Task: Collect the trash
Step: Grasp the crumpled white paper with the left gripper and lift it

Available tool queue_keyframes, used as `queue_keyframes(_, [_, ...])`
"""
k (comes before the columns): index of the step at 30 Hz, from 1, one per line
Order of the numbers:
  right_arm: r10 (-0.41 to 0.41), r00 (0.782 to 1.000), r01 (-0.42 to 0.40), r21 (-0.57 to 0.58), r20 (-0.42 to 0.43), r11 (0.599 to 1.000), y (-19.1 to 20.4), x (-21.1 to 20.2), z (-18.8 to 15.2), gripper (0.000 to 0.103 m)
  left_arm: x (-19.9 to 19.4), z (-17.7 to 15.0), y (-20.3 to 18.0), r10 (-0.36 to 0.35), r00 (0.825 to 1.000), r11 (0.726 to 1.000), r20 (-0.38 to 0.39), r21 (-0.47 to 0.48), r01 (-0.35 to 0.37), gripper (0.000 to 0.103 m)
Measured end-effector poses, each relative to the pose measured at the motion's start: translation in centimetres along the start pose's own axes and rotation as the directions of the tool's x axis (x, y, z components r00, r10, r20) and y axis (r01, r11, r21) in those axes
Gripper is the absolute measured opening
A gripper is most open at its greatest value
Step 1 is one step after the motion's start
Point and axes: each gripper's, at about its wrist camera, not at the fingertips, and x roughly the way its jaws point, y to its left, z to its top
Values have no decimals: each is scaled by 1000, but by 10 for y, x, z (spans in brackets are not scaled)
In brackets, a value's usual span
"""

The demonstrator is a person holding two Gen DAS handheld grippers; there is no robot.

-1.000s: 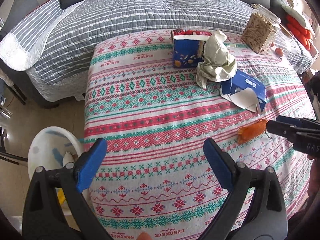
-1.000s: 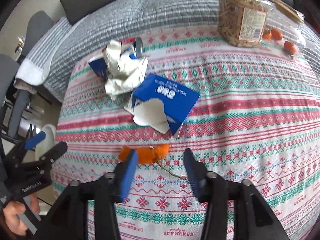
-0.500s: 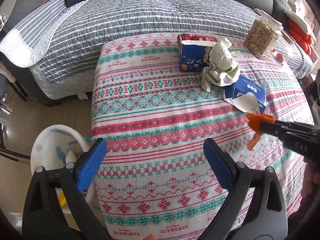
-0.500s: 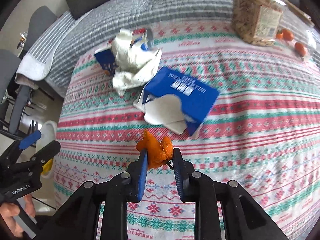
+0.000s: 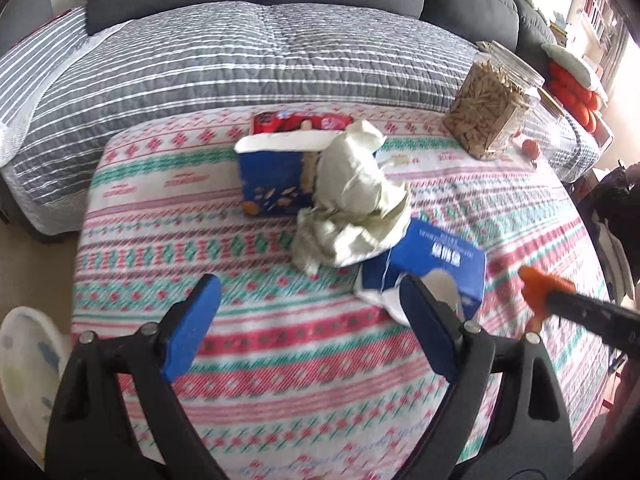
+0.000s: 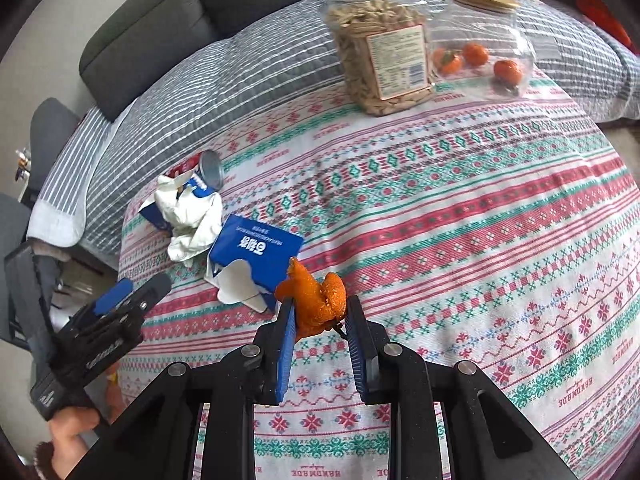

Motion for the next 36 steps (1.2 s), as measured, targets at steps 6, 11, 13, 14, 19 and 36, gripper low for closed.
queue_keyframes(6, [26,1000,-26,45,-6,999,-12,-1,2,25,27,17,-19,-11,1000,1000,27,4,11,90])
queue_keyframes(11, [26,1000,-26,52,-1,998,-17,-2,4,26,48,23,-25,-16,1000,1000,-1,-10,16,72])
queue_keyframes(13, [22,1000,-22,52,0,998,-19,-3,5,26,51,24,-23,-15,1000,1000,4,-26,15,68])
queue_keyframes(14, [21,1000,-21,54,0,998,-21,-3,5,26,51,23,-23,-21,1000,999,8,-27,21,64])
queue_keyframes(19, [11,1000,-11,60,-1,998,-24,-2,6,26,42,24,-22,-37,999,999,4,-4,37,41])
queue_keyframes(36, [-3,1000,3,-84,9,996,54,-2,-10,26,-55,-24,46,-69,998,998,-14,-1,69,38])
